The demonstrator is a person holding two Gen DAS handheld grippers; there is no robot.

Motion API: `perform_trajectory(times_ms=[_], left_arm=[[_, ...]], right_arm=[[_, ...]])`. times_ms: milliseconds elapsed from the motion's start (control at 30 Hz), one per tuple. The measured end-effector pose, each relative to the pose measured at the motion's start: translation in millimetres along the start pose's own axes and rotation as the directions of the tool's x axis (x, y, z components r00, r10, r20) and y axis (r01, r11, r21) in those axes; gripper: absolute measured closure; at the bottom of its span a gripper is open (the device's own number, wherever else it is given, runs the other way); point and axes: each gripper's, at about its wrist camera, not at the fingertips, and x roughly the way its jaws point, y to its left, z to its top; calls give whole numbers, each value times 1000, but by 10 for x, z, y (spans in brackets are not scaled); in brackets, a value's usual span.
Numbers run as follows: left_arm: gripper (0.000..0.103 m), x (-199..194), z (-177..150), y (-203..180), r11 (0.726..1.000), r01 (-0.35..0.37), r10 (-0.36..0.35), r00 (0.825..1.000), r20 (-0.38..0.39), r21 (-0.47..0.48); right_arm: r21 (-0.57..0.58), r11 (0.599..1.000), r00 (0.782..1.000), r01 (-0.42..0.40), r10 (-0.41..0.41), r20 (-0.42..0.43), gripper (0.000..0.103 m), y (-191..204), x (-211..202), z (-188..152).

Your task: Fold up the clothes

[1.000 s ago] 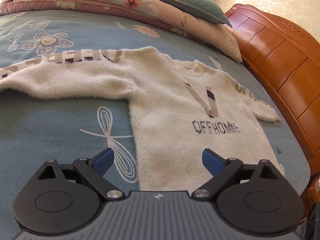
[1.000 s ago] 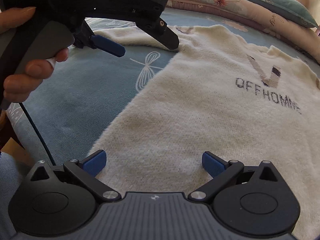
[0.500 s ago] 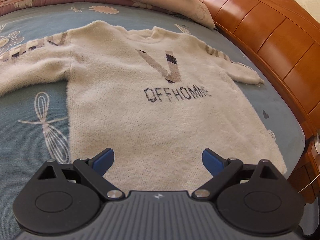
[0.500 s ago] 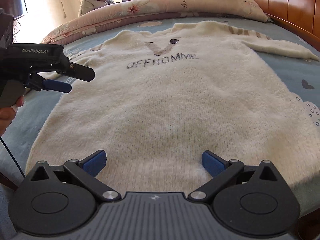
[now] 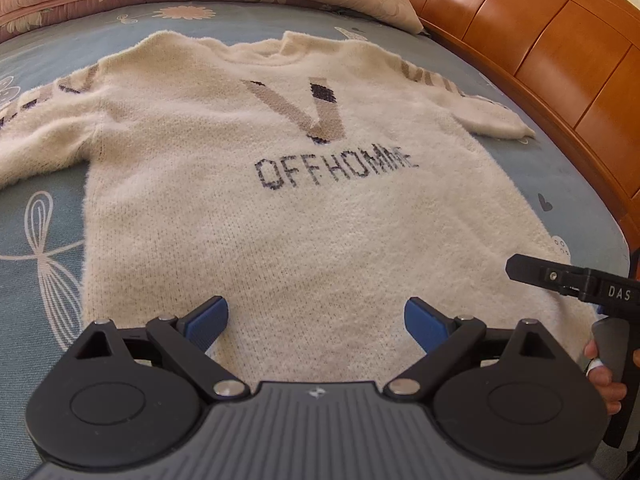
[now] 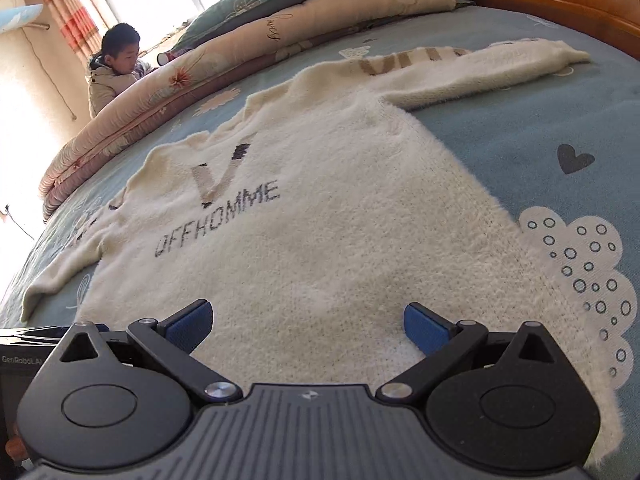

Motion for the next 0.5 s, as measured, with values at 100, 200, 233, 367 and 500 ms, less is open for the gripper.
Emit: perform_trajectory(times_ms=[100, 200, 233, 367, 500], left_arm=[[8, -18, 39, -11, 1000, -10, 10, 1000, 8, -3], [8, -78, 63, -46, 999, -30, 28, 999, 45, 31], [8, -64, 76, -40, 999, -19, 18, 999, 45, 28], [8, 93, 104, 49, 1000, -14, 14, 1000, -8, -10], [5, 127, 91, 78, 1000, -5, 5, 1000, -11, -8]], right_arm=[[39, 998, 998, -48, 47, 30, 0, -187, -72, -51], [54, 998, 999, -15, 12, 46, 0, -221, -151, 15], [41, 999, 999, -6, 4, 49, 0, -217, -147, 88], [22, 1000, 997, -13, 12, 82, 0, -185, -22, 468], [17, 999, 997, -49, 48, 53, 0, -102, 331, 793]])
